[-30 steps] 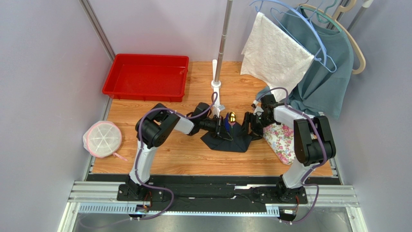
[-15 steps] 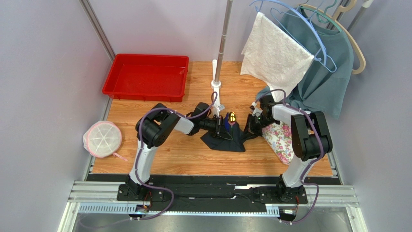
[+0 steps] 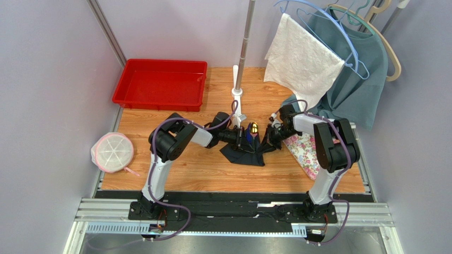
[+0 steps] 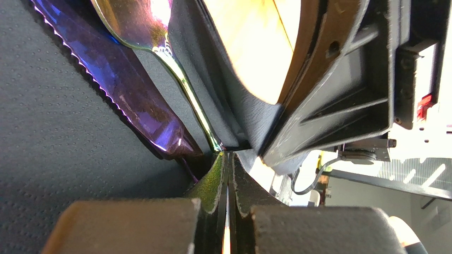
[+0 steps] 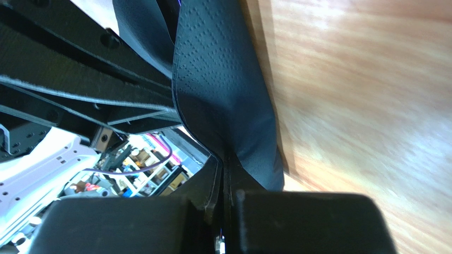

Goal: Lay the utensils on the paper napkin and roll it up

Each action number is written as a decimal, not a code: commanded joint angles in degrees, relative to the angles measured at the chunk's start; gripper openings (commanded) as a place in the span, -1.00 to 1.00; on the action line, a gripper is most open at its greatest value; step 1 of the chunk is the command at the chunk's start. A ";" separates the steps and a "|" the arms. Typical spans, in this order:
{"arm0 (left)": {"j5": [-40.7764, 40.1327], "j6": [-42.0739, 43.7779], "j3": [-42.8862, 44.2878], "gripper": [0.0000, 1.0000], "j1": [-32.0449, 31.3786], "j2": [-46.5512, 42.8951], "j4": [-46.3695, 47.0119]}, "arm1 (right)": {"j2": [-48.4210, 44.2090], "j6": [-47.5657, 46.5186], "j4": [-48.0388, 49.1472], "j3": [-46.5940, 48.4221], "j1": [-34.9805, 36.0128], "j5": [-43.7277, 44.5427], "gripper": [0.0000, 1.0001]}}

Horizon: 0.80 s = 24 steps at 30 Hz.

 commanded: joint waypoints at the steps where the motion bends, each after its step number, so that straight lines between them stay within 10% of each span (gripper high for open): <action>1: -2.48 1.70 0.95 -1.00 0.60 0.87 -0.79 | 1.83 4.08 3.30 1.72 1.39 -3.06 -1.00; 24: -0.72 2.32 -7.31 -0.90 1.57 -12.41 -5.18 | 0.09 8.20 6.20 -0.56 1.66 2.74 -1.00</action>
